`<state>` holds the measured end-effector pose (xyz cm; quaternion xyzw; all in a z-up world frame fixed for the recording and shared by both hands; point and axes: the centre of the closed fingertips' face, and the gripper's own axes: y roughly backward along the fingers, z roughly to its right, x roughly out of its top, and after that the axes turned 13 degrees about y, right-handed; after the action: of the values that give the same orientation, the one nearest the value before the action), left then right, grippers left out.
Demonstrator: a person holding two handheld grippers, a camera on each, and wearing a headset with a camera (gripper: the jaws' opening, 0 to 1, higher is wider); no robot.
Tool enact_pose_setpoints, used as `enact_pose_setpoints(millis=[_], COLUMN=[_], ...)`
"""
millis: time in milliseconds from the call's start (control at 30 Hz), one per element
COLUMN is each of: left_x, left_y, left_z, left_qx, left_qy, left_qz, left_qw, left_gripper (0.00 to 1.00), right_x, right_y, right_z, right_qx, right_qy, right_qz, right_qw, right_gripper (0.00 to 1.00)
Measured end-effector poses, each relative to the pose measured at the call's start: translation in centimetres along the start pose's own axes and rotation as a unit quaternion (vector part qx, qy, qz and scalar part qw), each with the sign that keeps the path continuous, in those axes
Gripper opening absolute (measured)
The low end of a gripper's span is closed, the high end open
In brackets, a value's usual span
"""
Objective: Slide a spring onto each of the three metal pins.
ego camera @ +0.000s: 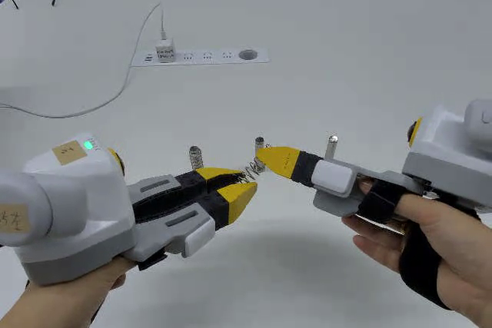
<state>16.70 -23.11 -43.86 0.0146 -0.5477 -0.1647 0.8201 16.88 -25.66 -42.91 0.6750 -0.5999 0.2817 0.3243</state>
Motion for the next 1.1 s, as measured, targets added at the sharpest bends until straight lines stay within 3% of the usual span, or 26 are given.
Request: enact_pose_setpoints(millis=[300,633,833,1100], left_x=[0.1,-0.1,-0.8,-2.2], left_y=[0.0,-0.1,-0.3,-0.4], left_z=[0.3,0.2,-0.2,-1.3], left_qx=[-0.004,0.013,0.023,0.05], left_qy=[-0.002,-0.022,-0.02,-0.05], left_qz=[-0.001,-0.016,-0.025,-0.052], left_qw=[1.0,0.9995,0.9992,0.9961], left_gripper=[0.1,0.11,0.12,0.21], right_x=[0.0,0.0,0.0,0.8], right_y=[-0.1,-0.2,-0.4,-0.5], right_z=[-0.6,-0.9,-0.6,0.2], right_qx=[0.015,0.016,0.007,-0.007], right_qy=[-0.013,0.024,0.057,0.083], right_qz=[0.0,-0.001,-0.007,-0.002], right_qw=[0.9998,0.9996,0.9983,0.9966], right_gripper=[0.12,0.11,0.11,0.11])
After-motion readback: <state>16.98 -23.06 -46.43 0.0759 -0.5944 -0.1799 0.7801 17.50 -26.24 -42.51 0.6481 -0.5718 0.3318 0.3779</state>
